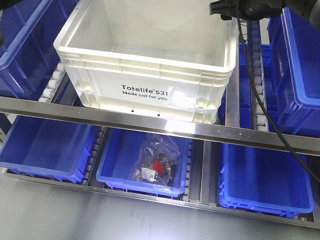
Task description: Place moving items into box and shelve
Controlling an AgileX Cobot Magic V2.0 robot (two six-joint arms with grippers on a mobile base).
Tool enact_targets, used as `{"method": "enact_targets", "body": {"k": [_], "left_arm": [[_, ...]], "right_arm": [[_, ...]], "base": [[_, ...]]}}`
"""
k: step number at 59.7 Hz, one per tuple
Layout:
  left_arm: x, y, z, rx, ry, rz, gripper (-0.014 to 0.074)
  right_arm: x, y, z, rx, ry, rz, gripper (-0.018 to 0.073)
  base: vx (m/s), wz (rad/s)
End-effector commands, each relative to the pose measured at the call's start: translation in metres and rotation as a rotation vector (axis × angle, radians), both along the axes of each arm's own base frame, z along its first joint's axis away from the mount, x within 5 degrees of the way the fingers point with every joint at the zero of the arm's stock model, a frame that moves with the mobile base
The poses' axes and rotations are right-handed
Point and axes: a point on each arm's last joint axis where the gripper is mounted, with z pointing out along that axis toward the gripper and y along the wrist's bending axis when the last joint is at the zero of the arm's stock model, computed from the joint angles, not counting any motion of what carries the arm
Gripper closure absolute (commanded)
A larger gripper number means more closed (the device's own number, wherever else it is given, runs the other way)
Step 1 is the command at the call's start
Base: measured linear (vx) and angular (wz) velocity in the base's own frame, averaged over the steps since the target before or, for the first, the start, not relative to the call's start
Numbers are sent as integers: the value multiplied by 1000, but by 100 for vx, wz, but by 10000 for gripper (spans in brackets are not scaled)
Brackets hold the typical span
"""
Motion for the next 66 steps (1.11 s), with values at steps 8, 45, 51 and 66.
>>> {"method": "enact_targets", "body": {"k": [8,45,51,66], "left_arm": [[-57,9,18,-50,-181,3,603],[-204,37,-139,-54,-320,57,597],[-213,40,-170,-56,-293,80,597],[-225,44,-183,-63,-230,120,597]], "right_arm": [[-11,-5,42,3,-140,15,47],[-11,-5,42,3,-140,15,47],[-11,-5,42,3,-140,15,47],[-11,-5,41,2,-137,14,47]], "base": [[0,0],[0,0],[0,0],[0,0]]}}
